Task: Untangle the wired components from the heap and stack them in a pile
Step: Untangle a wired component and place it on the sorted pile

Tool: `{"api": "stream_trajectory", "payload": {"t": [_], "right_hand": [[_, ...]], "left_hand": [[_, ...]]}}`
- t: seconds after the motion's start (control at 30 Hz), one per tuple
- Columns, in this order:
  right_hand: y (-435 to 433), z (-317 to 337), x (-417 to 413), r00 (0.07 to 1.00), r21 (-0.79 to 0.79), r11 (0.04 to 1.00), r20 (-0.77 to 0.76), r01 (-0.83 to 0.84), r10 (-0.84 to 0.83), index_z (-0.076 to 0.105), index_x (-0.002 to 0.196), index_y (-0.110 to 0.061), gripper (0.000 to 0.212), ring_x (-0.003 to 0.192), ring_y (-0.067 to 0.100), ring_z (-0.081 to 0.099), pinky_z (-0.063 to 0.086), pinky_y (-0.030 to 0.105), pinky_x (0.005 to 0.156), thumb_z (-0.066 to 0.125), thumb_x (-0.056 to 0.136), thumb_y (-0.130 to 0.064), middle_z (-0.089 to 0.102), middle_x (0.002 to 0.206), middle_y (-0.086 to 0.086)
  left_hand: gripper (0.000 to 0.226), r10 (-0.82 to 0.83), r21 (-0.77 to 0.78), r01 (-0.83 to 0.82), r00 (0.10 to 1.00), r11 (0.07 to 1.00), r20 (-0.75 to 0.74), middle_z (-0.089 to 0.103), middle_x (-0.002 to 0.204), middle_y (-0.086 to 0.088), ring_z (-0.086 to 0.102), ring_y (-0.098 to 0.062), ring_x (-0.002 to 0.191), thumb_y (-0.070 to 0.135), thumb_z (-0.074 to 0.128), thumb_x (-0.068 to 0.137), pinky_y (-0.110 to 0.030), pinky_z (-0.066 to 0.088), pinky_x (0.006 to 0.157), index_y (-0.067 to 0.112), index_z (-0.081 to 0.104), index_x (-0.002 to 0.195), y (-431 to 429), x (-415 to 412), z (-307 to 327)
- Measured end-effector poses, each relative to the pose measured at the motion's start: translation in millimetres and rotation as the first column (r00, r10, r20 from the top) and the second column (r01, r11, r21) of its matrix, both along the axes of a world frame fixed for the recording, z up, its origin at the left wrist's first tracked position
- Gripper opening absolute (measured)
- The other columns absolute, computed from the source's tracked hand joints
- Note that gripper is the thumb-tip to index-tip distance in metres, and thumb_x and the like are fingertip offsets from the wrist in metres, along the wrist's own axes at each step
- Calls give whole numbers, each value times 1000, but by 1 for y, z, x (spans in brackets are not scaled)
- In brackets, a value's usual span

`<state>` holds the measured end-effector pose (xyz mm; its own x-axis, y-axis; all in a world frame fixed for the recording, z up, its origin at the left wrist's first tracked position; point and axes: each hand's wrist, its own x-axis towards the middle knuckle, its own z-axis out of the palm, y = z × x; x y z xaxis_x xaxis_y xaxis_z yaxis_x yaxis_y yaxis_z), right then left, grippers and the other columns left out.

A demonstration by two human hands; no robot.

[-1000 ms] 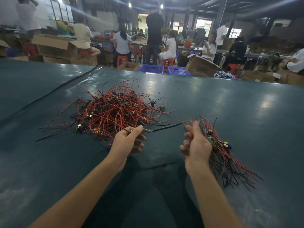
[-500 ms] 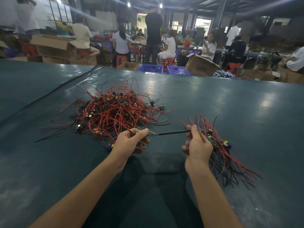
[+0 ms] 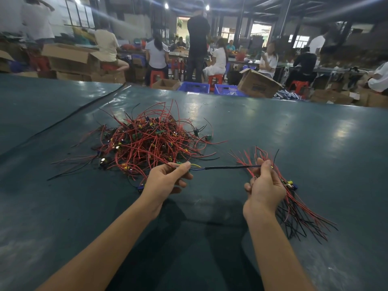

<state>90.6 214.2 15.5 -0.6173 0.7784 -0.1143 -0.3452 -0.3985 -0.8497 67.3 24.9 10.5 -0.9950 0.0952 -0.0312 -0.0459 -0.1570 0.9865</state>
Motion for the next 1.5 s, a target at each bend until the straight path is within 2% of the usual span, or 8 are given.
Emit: {"api": "stream_trajectory", "payload": {"t": [0.23,0.4,0.5,0.57,0.77,0.93,1.07,1.5], "right_hand": [[-6,-3,1,974,6,975,54,-220,220,69,85,-19,28,38,4,35,27,17,36,59,95,-43,56,57,-8],[-41,-14,5,795,313,732,280,-606,538,71,83,-10,38,41,2,43,35,17,38,66,86,-48,55,49,-11],[-60,-20,8,741,437,602,314,-668,594,71,78,-3,43,62,12,62,57,32,61,65,88,-45,70,67,9],[-64,-21,9,741,462,586,309,-665,597,72,84,-2,48,76,24,66,56,41,80,59,91,-47,72,85,19],[-63,-23,10,764,479,598,339,-643,550,75,83,-9,48,89,37,68,54,52,85,51,96,-48,73,86,19],[-60,-21,10,812,510,632,354,-584,464,70,73,0,51,67,38,60,53,45,68,50,99,-39,67,68,18],[-55,-21,8,869,526,693,330,-494,369,68,70,-7,48,45,10,36,33,28,50,49,100,-38,40,45,-7],[-14,-13,0,959,377,887,192,-267,207,65,68,-14,43,46,11,30,26,30,49,50,100,-38,35,55,-2]], "left_hand": [[30,47,98,-51,998,994,50,75,81,-2,56,-6,52,46,72,68,-19,47,49,19,68,80,-6,-3,2],[31,-32,46,30,999,998,37,74,76,-1,57,-6,52,47,71,67,-19,48,50,18,67,76,4,3,0],[33,-99,7,99,995,995,18,70,67,-3,62,-9,55,50,70,64,-20,51,53,18,71,70,5,5,0],[33,-123,-21,123,992,992,4,67,62,-2,62,-10,54,51,68,66,-20,51,54,19,73,63,5,4,-1],[34,-213,-74,211,977,975,-20,68,64,-2,63,-10,56,41,58,89,-19,50,53,16,74,72,7,2,-6],[38,-154,-184,132,982,974,-113,67,61,-1,61,-12,55,33,48,100,-22,49,54,10,69,78,9,2,-8],[30,-111,-252,74,984,965,-139,66,63,0,59,-17,58,32,42,103,-25,47,56,16,66,99,6,-1,-9],[22,-40,-372,-58,967,926,-250,69,66,4,60,-10,56,25,47,101,-20,46,55,20,67,91,0,-3,-13]]}}
